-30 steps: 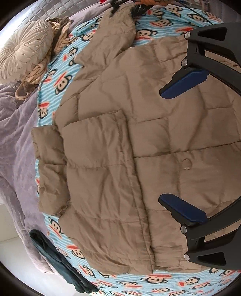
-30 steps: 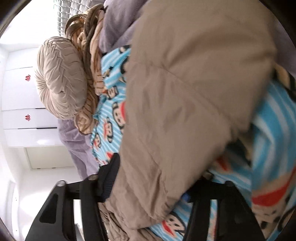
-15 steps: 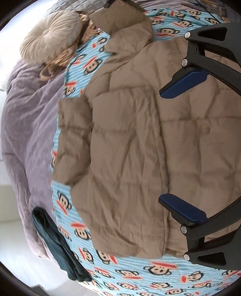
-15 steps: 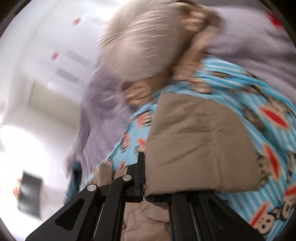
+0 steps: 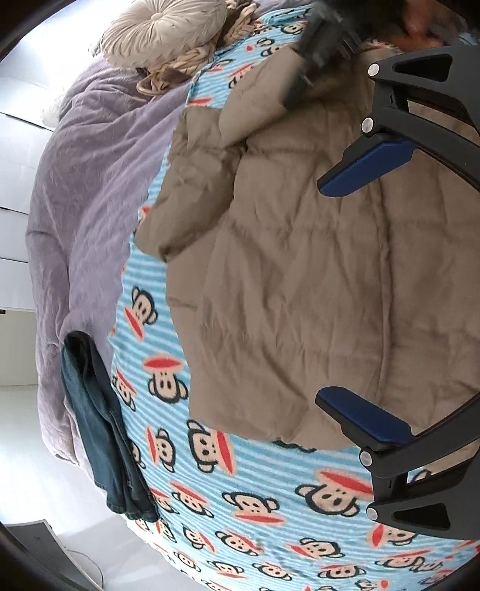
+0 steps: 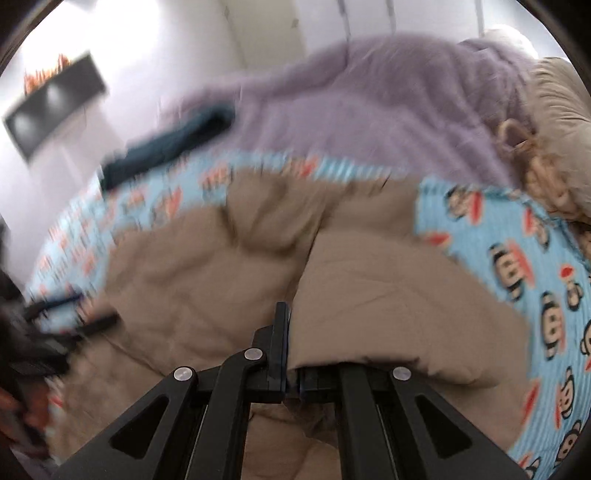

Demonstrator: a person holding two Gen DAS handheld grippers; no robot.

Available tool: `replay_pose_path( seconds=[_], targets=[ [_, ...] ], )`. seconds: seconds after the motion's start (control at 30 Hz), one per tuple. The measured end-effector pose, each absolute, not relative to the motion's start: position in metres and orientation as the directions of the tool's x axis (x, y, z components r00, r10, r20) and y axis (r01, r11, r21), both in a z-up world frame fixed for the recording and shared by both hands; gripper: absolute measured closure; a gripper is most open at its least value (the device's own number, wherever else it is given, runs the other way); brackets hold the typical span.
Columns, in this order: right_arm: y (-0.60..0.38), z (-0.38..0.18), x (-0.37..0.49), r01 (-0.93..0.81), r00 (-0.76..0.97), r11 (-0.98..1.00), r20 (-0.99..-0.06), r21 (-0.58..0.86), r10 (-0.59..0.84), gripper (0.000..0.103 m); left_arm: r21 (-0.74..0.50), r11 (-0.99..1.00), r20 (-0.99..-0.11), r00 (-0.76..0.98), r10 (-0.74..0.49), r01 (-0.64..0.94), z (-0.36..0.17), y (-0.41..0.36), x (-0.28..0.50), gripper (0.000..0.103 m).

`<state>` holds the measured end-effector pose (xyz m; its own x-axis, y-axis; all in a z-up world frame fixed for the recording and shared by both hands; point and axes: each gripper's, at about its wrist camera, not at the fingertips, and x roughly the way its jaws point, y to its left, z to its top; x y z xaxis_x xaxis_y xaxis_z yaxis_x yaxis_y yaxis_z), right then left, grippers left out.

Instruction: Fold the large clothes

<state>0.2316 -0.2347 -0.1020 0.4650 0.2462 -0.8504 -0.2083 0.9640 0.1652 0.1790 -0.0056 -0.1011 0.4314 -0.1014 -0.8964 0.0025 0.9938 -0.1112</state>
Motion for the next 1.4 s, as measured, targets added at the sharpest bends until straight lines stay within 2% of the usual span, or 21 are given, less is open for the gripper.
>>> replay_pose_path(
  seconds=[0.17, 0.2, 0.27, 0.33, 0.4, 0.5, 0.53, 0.6, 0.63, 0.67, 0.7, 0.73, 0.83, 0.97, 1.07, 1.17, 1.2, 1.23, 1.3, 1.4],
  targets=[
    [-0.221, -0.148, 0.219, -0.178, 0.375, 0.980, -0.914, 0.092, 0.154, 0.096, -0.126, 0.992, -0.901, 0.417, -0.118, 0.009, -0.115, -0.001, 0.185, 0.000],
    [-0.224, -0.150, 0.218, -0.168, 0.365, 0.981, -0.918, 0.096, 0.152, 0.092, -0.133, 0.991, -0.901, 0.415, -0.125, 0.010, -0.117, -0.002, 0.185, 0.000],
    [-0.229, -0.149, 0.214, -0.154, 0.348, 0.980, -0.922, 0.123, 0.170, 0.076, -0.152, 0.988, -0.901, 0.411, -0.143, 0.012, -0.121, -0.006, 0.187, 0.000],
    [-0.237, -0.142, 0.207, -0.127, 0.336, 0.976, -0.918, 0.175, 0.208, 0.040, -0.166, 0.986, -0.900, 0.407, -0.158, 0.017, -0.123, -0.010, 0.190, 0.000],
    [-0.255, -0.131, 0.196, -0.060, 0.351, 0.962, -0.896, 0.267, 0.271, 0.035, -0.181, 0.983, -0.899, 0.401, -0.175, 0.024, -0.126, -0.014, 0.191, 0.000],
    [-0.298, -0.125, 0.189, 0.113, 0.379, 0.881, -0.840, 0.460, 0.389, 0.035, -0.228, 0.973, -0.897, 0.379, -0.228, 0.046, -0.129, -0.017, 0.195, 0.003],
    [-0.314, -0.127, 0.187, 0.185, 0.397, 0.845, -0.825, 0.501, 0.402, 0.035, -0.240, 0.969, -0.894, 0.376, -0.242, 0.052, -0.129, -0.017, 0.196, 0.010],
    [-0.350, -0.132, 0.180, 0.332, 0.451, 0.741, -0.789, 0.583, 0.418, 0.035, -0.251, 0.966, -0.895, 0.366, -0.255, 0.057, -0.129, -0.015, 0.197, 0.012],
    [-0.366, -0.134, 0.177, 0.393, 0.481, 0.685, -0.772, 0.614, 0.416, 0.040, -0.261, 0.964, -0.892, 0.368, -0.263, 0.055, -0.129, -0.013, 0.198, 0.012],
    [-0.379, -0.135, 0.176, 0.437, 0.509, 0.639, -0.760, 0.633, 0.405, 0.050, -0.276, 0.960, -0.888, 0.369, -0.275, 0.053, -0.128, -0.010, 0.198, 0.012],
    [-0.386, -0.135, 0.177, 0.462, 0.524, 0.614, -0.756, 0.640, 0.393, 0.079, -0.298, 0.953, -0.882, 0.369, -0.294, 0.049, -0.128, -0.007, 0.198, 0.012],
    [-0.389, -0.135, 0.183, 0.472, 0.526, 0.609, -0.759, 0.637, 0.385, 0.092, -0.317, 0.947, -0.875, 0.370, -0.311, 0.046, -0.127, -0.004, 0.198, 0.012],
    [-0.376, -0.120, 0.197, 0.400, 0.543, 0.665, -0.747, 0.631, 0.383, 0.094, -0.399, 0.916, -0.842, 0.381, -0.383, 0.039, -0.122, 0.006, 0.198, 0.012],
    [-0.311, -0.092, 0.216, 0.150, 0.517, 0.812, -0.745, 0.564, 0.422, 0.094, -0.499, 0.867, -0.792, 0.398, -0.463, 0.014, -0.117, 0.025, 0.202, 0.012],
    [-0.258, -0.089, 0.221, -0.005, 0.463, 0.875, -0.775, 0.484, 0.431, 0.094, -0.580, 0.815, -0.751, 0.389, -0.534, -0.001, -0.117, 0.035, 0.207, 0.012],
    [-0.222, -0.099, 0.217, -0.086, 0.388, 0.899, -0.816, 0.430, 0.428, 0.092, -0.647, 0.762, -0.712, 0.348, -0.610, 0.013, -0.122, 0.034, 0.213, 0.012],
    [-0.214, -0.105, 0.216, -0.099, 0.351, 0.901, -0.832, 0.423, 0.430, 0.082, -0.665, 0.747, -0.701, 0.329, -0.632, 0.018, -0.124, 0.031, 0.213, 0.012],
    [-0.208, -0.111, 0.213, -0.110, 0.306, 0.903, -0.850, 0.416, 0.429, 0.061, -0.680, 0.732, -0.691, 0.312, -0.652, 0.024, -0.126, 0.027, 0.214, 0.012],
    [-0.207, -0.120, 0.204, -0.123, 0.266, 0.905, -0.865, 0.406, 0.425, 0.033, -0.716, 0.698, -0.662, 0.286, -0.692, 0.032, -0.129, 0.018, 0.214, 0.012],
    [-0.217, -0.122, 0.184, -0.159, 0.250, 0.906, -0.871, 0.393, 0.422, 0.033, -0.743, 0.667, -0.635, 0.265, -0.725, 0.044, -0.132, 0.006, 0.216, 0.012]
  ],
)
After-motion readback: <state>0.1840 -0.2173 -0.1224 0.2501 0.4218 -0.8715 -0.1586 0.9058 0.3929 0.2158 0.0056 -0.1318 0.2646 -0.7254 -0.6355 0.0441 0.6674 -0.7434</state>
